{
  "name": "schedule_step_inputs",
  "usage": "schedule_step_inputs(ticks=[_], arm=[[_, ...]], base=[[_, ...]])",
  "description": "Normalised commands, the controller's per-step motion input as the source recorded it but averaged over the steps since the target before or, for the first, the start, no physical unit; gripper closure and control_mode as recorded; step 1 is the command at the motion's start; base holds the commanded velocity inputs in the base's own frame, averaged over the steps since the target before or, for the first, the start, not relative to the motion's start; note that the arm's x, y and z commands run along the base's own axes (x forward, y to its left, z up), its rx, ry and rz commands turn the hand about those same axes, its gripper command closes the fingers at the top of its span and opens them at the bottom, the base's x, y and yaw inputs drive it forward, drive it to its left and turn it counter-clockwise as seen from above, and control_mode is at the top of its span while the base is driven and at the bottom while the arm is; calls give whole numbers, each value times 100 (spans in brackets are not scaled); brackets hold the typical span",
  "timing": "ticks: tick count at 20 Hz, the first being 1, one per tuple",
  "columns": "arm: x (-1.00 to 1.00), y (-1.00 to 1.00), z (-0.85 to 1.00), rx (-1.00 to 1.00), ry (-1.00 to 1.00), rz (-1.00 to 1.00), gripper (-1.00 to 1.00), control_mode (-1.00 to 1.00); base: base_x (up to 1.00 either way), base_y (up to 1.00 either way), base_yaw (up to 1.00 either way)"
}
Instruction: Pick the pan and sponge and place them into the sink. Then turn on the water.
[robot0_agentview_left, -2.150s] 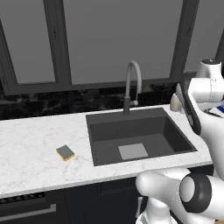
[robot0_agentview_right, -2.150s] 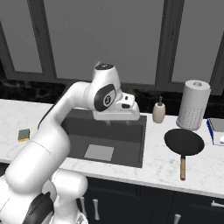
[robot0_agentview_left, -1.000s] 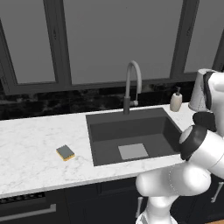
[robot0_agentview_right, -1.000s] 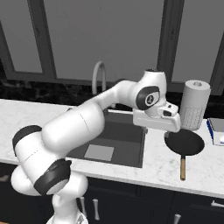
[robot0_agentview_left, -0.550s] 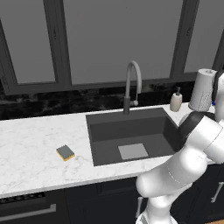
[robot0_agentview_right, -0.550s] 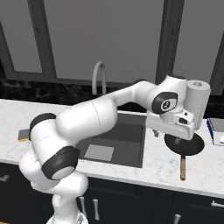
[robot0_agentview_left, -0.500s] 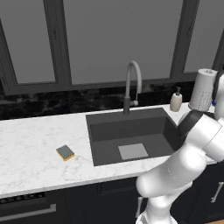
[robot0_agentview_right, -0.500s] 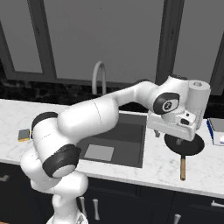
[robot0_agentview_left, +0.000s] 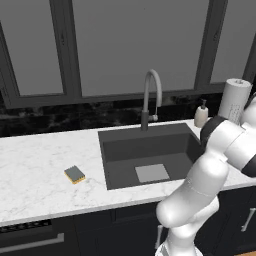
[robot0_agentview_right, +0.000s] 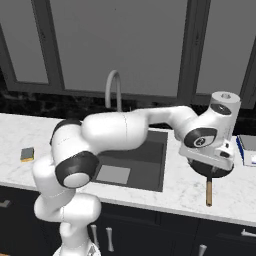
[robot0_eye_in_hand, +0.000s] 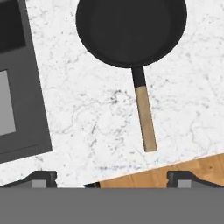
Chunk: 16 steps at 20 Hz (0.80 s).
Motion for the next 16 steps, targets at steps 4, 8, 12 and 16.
schedule_step_inputs(ticks=[4,8,12,16], arm=[[13,-21,-44,-7,-13,10,-100,-100],[9,-8,-21,-17,17,0,-100,-100],[12,-1,-19,-9,20,0,-100,-100],[2,0,-14,0,-4,0,-100,-100]], base=[[0,0,0],[0,0,0],[0,0,0],[0,0,0]])
